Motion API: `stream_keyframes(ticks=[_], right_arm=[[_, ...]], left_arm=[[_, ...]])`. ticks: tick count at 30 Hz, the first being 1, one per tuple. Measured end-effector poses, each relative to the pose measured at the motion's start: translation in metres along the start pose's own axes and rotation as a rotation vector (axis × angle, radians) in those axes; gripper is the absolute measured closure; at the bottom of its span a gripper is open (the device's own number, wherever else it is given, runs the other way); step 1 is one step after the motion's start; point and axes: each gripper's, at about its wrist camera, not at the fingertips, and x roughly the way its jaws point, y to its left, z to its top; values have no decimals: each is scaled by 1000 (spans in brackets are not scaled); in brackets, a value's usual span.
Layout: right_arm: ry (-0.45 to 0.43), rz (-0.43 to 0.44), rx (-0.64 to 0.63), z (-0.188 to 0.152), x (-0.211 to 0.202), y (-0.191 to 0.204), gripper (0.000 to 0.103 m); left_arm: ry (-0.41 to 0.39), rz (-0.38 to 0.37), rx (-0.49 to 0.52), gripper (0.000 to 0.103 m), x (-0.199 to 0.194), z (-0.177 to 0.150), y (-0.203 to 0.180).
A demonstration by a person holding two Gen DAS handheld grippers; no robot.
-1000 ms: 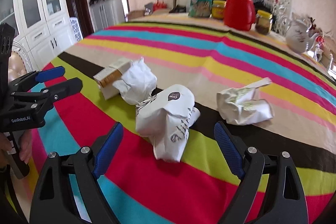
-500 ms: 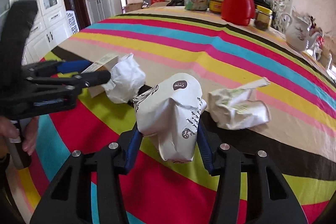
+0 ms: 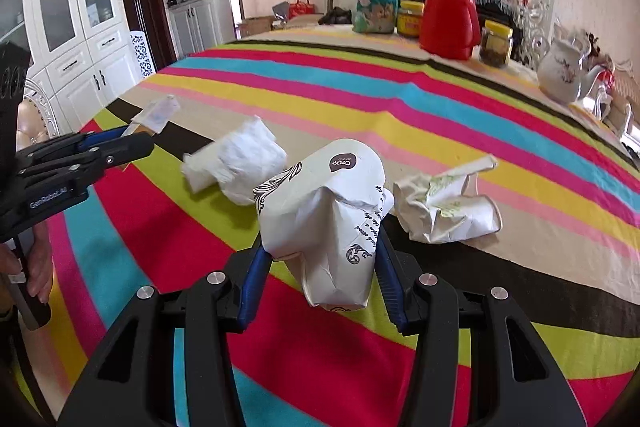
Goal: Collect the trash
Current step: 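Grasp a small white paper box with the left tool while the right tool grasps a white paper cup, then carry the paper box and paper cup over to the pink bin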
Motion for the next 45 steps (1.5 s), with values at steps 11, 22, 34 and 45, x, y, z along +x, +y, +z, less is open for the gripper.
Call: stream_keyframes(ticks=[11, 22, 34, 45], right_arm=[[-131, 5, -17, -8, -60, 44, 55], [-292, -4, -44, -10, -111, 98, 55], [-338, 35, -72, -6, -120, 144, 55], [-341, 60, -143, -2, -112, 197, 55]], left_arm=[[-122, 37, 14, 71, -72, -27, -4], [-253, 59, 32, 71, -137, -50, -11], [-310, 84, -1, 71, -197, -75, 13], [-323, 150, -27, 71, -243, -102, 52]])
